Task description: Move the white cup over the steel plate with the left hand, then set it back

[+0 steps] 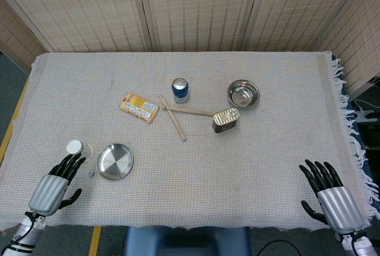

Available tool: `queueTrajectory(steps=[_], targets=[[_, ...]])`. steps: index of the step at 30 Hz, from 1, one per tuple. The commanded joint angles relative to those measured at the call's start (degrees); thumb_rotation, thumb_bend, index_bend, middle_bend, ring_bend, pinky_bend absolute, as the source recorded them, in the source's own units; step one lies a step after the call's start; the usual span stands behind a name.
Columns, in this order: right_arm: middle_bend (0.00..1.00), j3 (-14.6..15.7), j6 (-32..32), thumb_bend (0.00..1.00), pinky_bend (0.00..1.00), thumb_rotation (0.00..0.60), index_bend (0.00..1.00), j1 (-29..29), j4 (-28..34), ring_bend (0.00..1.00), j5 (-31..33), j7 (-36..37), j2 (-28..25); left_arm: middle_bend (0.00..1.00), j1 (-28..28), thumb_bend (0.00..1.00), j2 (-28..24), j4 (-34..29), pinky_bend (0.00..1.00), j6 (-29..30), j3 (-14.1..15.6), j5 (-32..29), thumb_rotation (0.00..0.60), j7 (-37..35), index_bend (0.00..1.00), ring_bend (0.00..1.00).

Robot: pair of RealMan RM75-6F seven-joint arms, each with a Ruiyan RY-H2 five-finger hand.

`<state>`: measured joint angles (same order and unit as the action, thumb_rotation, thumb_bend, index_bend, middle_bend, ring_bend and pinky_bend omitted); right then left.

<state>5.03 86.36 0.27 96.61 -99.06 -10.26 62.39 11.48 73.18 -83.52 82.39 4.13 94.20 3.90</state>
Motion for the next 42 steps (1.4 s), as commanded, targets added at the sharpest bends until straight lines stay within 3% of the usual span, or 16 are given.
queueTrajectory(steps=[1, 5, 9, 12, 18, 23, 42], targets=[[0.0, -0.12, 0.08, 0.2, 0.0, 0.535, 0.0, 0.1, -0.03, 0.0, -0.01, 0.52, -0.19, 0.15, 0.18, 0.34, 0.22, 0.17, 0.37, -2.0, 0.27, -0.74, 0.6, 3.46, 0.0, 0.12], [0.0, -0.14, -0.02, 0.2, 0.0, 0.534, 0.0, 0.08, -0.17, 0.0, 0.21, 0.8, -0.28, 0.62, 1.2, 0.36, 1.55, 1.49, 0.73, -4.55, 0.07, -1.13, 0.6, 7.18, 0.1, 0.55], [0.0, -0.18, 0.04, 0.2, 0.0, 0.533, 0.0, 0.12, -0.22, 0.0, 0.13, 0.99, -0.27, 0.82, 1.58, 0.36, 2.3, 2.59, 0.85, -5.63, -0.24, -1.76, 0.6, 8.18, 0.18, 0.73], [0.0, -0.25, 0.46, 0.2, 0.0, 0.535, 0.0, 0.03, -0.58, 0.0, -0.28, 0.85, 0.11, 0.97, 3.29, 0.37, 4.92, 7.27, 0.93, -9.54, -1.52, -4.11, 0.6, 8.53, 0.26, 0.86], [0.0, -0.42, 0.02, 0.2, 0.0, 0.535, 0.0, -0.13, -0.54, 0.0, 0.32, -1.24, 1.0, 1.0, 5.72, 0.37, 10.5, 18.57, 0.95, -12.6, -2.99, -5.23, 0.6, 4.98, 0.31, 0.89], [0.0, -0.5, -0.9, 0.2, 0.0, 0.535, 0.0, 0.13, -0.49, 0.0, 0.9, -1.79, 1.28, 1.0, 6.35, 0.37, 13.0, 23.51, 0.96, -13.39, -2.65, -5.01, 0.6, 2.92, 0.35, 0.91], [0.0, -0.49, -1.87, 0.2, 0.0, 0.536, 0.0, 0.29, -0.01, 0.0, 1.92, -2.33, 1.11, 1.0, 7.57, 0.37, 16.26, 28.44, 0.96, -13.13, -1.84, -3.99, 0.6, 0.78, 0.44, 0.91]])
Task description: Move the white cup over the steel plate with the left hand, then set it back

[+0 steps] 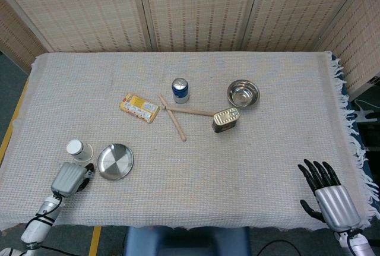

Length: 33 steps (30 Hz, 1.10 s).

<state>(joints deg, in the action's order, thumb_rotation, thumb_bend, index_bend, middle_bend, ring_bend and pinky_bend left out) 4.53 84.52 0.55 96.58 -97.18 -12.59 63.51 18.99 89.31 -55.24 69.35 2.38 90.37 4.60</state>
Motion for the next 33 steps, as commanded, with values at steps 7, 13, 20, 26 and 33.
queueTrajectory(steps=[7, 13, 20, 26, 33], targets=[[0.0, 0.01, -0.25, 0.2, 0.0, 0.535, 0.0, 0.05, 0.12, 0.0, 0.23, -0.28, 0.08, 1.0, 0.09, 0.37, 0.23, 0.29, 0.97, 0.09, 0.02, -0.35, 0.6, -0.28, 0.47, 0.91], [0.0, 0.03, -0.22, 0.2, 0.0, 0.535, 0.0, 0.02, 0.11, 0.0, 0.22, -0.35, 0.14, 1.0, 0.12, 0.37, 0.12, -0.12, 0.97, 0.36, 0.5, 0.07, 0.6, -0.71, 0.49, 0.92], [0.0, 0.05, -0.19, 0.2, 0.0, 0.534, 0.0, 0.04, 0.06, 0.0, 0.17, -0.16, 0.07, 1.0, -0.27, 0.41, 0.16, -0.57, 0.98, 2.27, 0.02, 0.0, 0.6, -2.7, 0.55, 0.93], [0.0, 0.07, -0.43, 0.2, 0.0, 0.534, 0.0, 0.12, 0.03, 0.0, 0.28, -0.21, 0.15, 1.0, 0.19, 0.43, -2.69, -5.37, 1.0, 4.65, -1.16, 0.4, 0.6, -7.74, 0.56, 0.96], [0.0, 0.18, -0.88, 0.2, 0.0, 0.535, 0.0, 0.29, 0.02, 0.0, 0.28, -0.44, 0.3, 1.0, 4.75, 0.43, -0.86, -8.21, 1.0, 0.98, -3.47, 0.42, 0.6, -2.43, 0.55, 0.96]])
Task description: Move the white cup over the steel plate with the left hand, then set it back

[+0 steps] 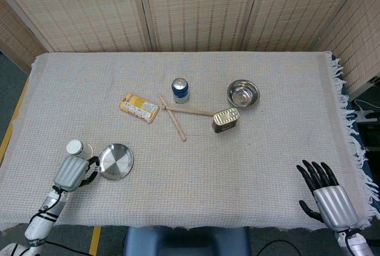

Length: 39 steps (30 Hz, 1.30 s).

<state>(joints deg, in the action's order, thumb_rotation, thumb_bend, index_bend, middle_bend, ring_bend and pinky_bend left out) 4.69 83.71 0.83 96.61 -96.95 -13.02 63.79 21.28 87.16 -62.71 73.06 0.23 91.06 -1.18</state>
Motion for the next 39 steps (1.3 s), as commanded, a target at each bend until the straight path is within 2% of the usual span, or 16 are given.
queueTrajectory(steps=[1, 4, 11, 18, 23, 25, 26, 27, 29, 31, 34, 39], targets=[[0.0, 0.04, -0.09, 0.2, 0.0, 0.536, 0.0, 0.02, 0.02, 0.0, 0.08, 0.04, 0.0, 1.0, 3.26, 0.43, 2.13, -0.43, 1.0, -3.79, -1.93, -0.87, 0.6, 4.69, 0.54, 0.96], [0.0, -0.08, 0.22, 0.2, 0.0, 0.535, 0.0, -0.05, 0.04, 0.0, 0.12, 0.25, -0.15, 1.0, 4.71, 0.43, 3.81, 0.71, 1.0, -6.05, -2.95, -2.33, 0.6, 6.85, 0.54, 0.96], [0.0, -0.19, -0.29, 0.2, 0.0, 0.534, 0.0, 0.14, -0.15, 0.0, 0.65, 0.24, -0.12, 1.0, 5.8, 0.44, 5.48, 3.3, 1.0, -7.93, -3.18, -3.85, 0.6, 10.4, 0.51, 0.96], [0.0, -0.31, -0.27, 0.2, 0.0, 0.534, 0.0, 0.09, -0.04, 0.0, 0.99, -0.15, -0.02, 1.0, 5.82, 0.44, 4.2, 2.91, 1.0, -8.86, -2.45, -4.56, 0.6, 11.5, 0.33, 0.96], [0.0, -0.15, -0.14, 0.2, 0.0, 0.535, 0.0, -0.01, 0.1, 0.0, 0.79, -0.26, -0.02, 1.0, 5.42, 0.44, 2.23, 0.06, 1.0, -7.15, -1.84, -3.67, 0.6, 11.33, 0.27, 0.95], [0.0, -0.15, 0.04, 0.2, 0.0, 0.534, 0.0, -0.08, 0.15, 0.0, 0.77, -0.16, -0.11, 0.98, 4.34, 0.43, 0.65, -2.62, 1.0, -3.5, -1.68, -2.36, 0.6, 10.41, 0.27, 0.94], [0.0, -0.15, 0.14, 0.2, 0.0, 0.535, 0.0, -0.12, 0.16, 0.0, 0.72, -0.1, -0.17, 0.95, 3.63, 0.43, -0.07, -3.78, 1.0, -1.22, -1.7, -1.63, 0.6, 9.49, 0.27, 0.93], [0.0, -0.14, 0.22, 0.2, 0.0, 0.535, 0.0, -0.14, 0.16, 0.0, 0.68, -0.04, -0.21, 0.85, 2.92, 0.42, -0.8, -4.74, 1.0, 1.12, -1.8, -0.95, 0.6, 8.37, 0.25, 0.92], [0.0, -0.1, 0.27, 0.2, 0.0, 0.534, 0.0, -0.14, 0.11, 0.0, 0.56, 0.12, -0.25, 0.51, 1.5, 0.41, -2.47, -6.1, 1.0, 5.1, -2.42, -0.53, 0.6, 6.24, 0.19, 0.88], [0.0, 0.0, 0.26, 0.2, 0.0, 0.535, 0.0, -0.08, 0.05, 0.0, 0.25, 0.31, -0.29, 0.25, 0.65, 0.4, -4.2, -7.24, 1.0, 6.14, -3.44, -1.99, 0.6, 5.25, 0.11, 0.87], [0.0, 0.16, 0.5, 0.2, 0.0, 0.534, 0.0, -0.08, 0.05, 0.0, -0.31, 0.44, -0.4, 0.09, 0.59, 0.39, -5.91, -7.72, 1.0, 3.54, -4.85, -5.74, 0.6, 5.52, 0.06, 0.86], [0.0, 0.36, 1.09, 0.2, 0.0, 0.534, 0.0, -0.34, -0.01, 0.0, -0.98, 0.23, -0.29, 0.01, 2.21, 0.37, -6.66, -7.03, 1.0, -4.47, -5.75, -11.34, 0.6, 8.26, 0.02, 0.86]])
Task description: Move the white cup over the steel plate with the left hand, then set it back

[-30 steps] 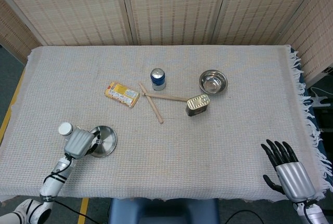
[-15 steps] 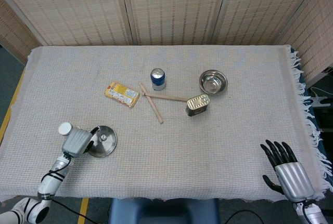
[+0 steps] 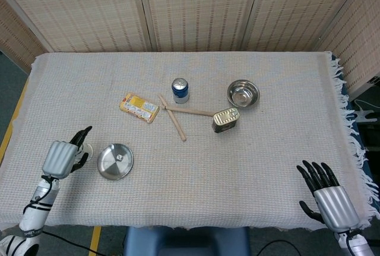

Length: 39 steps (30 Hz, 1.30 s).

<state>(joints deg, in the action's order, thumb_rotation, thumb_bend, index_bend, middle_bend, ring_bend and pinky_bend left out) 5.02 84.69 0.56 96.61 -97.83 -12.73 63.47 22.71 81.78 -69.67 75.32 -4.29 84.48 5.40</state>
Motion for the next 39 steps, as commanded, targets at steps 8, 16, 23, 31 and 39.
queueTrajectory(steps=[8, 16, 23, 31, 39], targets=[[0.0, -0.18, 0.02, 0.2, 0.0, 0.534, 0.0, -0.11, -0.1, 0.0, 0.28, -0.49, 0.31, 0.03, 2.36, 0.35, -1.61, 0.76, 1.0, -12.51, -1.25, -8.2, 0.6, 4.54, 0.08, 0.86], [0.0, -0.35, -0.6, 0.2, 0.0, 0.535, 0.0, 0.11, -0.11, 0.0, 0.85, -0.63, 0.46, 0.3, 2.36, 0.35, -1.21, 1.49, 1.0, -12.37, -0.98, -7.95, 0.6, 3.5, 0.3, 0.85], [0.0, -0.28, -0.69, 0.2, 0.0, 0.534, 0.0, 0.08, 0.02, 0.0, 0.95, -0.76, 0.46, 0.42, 2.53, 0.36, -1.43, 1.21, 1.0, -12.38, -0.57, -7.2, 0.6, 2.7, 0.39, 0.85], [0.0, -0.29, -1.01, 0.2, 0.0, 0.535, 0.0, 0.18, 0.09, 0.0, 1.21, -0.71, 0.41, 0.65, 1.77, 0.37, -0.08, 3.04, 1.0, -7.26, -0.94, -4.52, 0.6, 0.08, 0.51, 0.85], [0.0, -0.16, -1.44, 0.2, 0.0, 0.534, 0.0, 0.37, 0.13, 0.0, 1.15, -0.72, 0.5, 0.73, 0.63, 0.38, -0.27, -0.53, 1.0, 1.47, 0.53, 3.34, 0.6, -6.27, 0.56, 0.85]])
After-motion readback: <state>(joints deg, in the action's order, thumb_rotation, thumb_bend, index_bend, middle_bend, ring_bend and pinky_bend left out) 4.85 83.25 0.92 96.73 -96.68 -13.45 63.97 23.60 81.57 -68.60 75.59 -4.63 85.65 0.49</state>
